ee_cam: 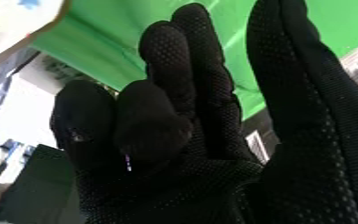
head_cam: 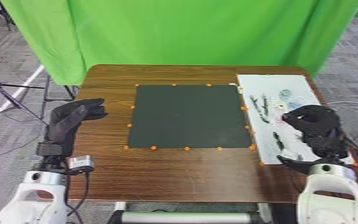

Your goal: Arrange flowers

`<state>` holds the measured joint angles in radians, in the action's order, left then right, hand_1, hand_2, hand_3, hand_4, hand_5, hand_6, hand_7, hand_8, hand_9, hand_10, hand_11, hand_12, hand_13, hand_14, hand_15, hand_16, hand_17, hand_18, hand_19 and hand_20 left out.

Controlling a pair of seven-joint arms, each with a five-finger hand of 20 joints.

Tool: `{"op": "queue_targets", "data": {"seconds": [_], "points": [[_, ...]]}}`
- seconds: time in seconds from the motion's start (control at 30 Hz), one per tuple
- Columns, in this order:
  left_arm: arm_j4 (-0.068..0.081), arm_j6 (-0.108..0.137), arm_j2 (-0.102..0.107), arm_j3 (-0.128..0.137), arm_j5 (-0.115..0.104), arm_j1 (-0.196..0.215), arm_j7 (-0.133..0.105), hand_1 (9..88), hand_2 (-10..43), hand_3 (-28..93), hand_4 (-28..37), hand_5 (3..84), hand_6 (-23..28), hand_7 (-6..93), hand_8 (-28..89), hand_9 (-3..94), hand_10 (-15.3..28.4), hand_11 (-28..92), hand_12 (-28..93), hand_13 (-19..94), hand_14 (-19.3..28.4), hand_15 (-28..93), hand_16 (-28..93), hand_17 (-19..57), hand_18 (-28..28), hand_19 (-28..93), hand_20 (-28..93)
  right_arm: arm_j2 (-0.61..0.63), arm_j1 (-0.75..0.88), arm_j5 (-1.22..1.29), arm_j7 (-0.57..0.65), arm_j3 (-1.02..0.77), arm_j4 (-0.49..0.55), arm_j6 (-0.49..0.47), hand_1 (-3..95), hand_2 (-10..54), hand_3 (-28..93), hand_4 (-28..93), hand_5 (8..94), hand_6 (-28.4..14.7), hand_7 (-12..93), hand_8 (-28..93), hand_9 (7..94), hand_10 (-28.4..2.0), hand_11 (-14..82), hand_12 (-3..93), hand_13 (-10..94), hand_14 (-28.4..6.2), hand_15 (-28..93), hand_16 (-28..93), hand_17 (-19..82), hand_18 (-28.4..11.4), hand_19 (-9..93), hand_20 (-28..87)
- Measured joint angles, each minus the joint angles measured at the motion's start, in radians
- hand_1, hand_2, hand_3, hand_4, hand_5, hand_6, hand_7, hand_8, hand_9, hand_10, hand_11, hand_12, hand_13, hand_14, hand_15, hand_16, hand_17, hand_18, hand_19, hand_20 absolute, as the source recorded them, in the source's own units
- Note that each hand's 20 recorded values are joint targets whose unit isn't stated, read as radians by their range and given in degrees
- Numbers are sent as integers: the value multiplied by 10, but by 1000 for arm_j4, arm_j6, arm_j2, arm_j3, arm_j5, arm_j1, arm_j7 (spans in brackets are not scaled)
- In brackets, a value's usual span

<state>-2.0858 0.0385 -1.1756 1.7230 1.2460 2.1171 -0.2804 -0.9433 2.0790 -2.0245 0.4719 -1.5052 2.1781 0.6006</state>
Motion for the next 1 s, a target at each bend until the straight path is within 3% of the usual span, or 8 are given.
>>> {"op": "queue_targets", "data": {"seconds": [0.17,0.27,0.43,0.67,1.0], "points": [[-1,-9,14,3,-1,-2,8,299,-10,594,-167,549,56,150,-54,548,174,237,139,454,217,361,-4,107,150,209,220,3,-7,-128,159,24,12,-168,489,-95,564,-173,615,-29,344,166,686,-133,476,430,795,-56,763,383,616,-136,932,708],[-3,-10,22,7,-1,-2,9,300,-10,593,-168,547,56,150,-54,548,173,236,139,455,217,359,-5,107,150,211,220,3,-15,-133,193,22,18,-249,490,-95,563,-171,611,-30,340,165,688,-133,465,427,797,-55,762,385,617,-136,932,708],[-3,-13,33,8,-1,-2,9,300,-9,592,-167,544,55,150,-55,546,171,236,139,455,217,359,-4,108,150,214,222,1,4,-129,194,-6,22,-268,485,-95,571,-168,610,-32,334,152,690,-133,458,427,798,-54,759,389,617,-135,932,709],[-12,-15,34,19,-1,10,16,302,-8,588,-166,542,54,149,-54,545,171,235,139,455,217,359,-4,108,150,216,222,-10,24,-147,243,-22,9,-342,499,-95,555,-165,604,-31,342,175,704,-132,461,428,807,-48,759,388,625,-131,932,709],[-14,-17,34,18,-1,19,18,302,-7,586,-162,538,54,151,-55,543,172,236,139,456,216,359,-3,109,152,221,224,-11,1,-209,284,28,-92,-359,510,-95,556,-161,568,-30,376,171,687,-132,457,477,824,-42,759,385,642,-125,932,712]]}}
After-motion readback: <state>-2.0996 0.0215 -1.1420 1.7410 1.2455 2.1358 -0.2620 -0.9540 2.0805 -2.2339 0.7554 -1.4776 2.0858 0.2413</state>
